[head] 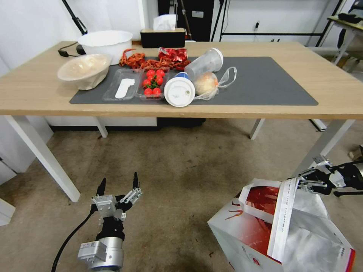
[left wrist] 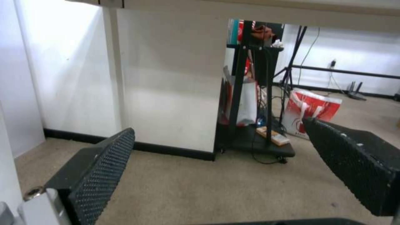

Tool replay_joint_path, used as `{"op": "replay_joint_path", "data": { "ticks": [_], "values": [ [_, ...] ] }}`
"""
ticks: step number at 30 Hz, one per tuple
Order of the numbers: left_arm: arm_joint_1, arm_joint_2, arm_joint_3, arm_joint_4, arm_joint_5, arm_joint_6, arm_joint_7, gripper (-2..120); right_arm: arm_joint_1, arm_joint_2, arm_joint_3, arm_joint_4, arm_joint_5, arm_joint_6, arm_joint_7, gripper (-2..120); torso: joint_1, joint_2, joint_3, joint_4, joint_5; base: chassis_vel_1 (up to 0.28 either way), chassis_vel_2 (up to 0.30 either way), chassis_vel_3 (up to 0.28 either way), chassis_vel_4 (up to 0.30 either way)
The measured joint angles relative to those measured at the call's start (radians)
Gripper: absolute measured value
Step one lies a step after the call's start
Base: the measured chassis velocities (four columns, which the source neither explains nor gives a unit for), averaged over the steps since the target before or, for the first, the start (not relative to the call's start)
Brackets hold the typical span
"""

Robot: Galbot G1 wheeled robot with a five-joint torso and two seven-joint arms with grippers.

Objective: Pick up the food delivery bag from the floor and place it on the table.

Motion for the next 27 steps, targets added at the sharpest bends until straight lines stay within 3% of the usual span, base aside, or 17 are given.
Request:
{"op": "replay_joint_path", "data": {
  "ticks": [27],
  "values": [
    [-0.002, 0.000, 0.002, 0.001, -0.002, 0.000, -0.001, 100, 0.000, 0.012, -0.007, 0.064, 0.023, -0.019, 0.030, 0, 0.037, 0.109, 0.071, 0.0000, 0.0000, 0.000, 0.000, 0.000, 0.000]
  ]
}}
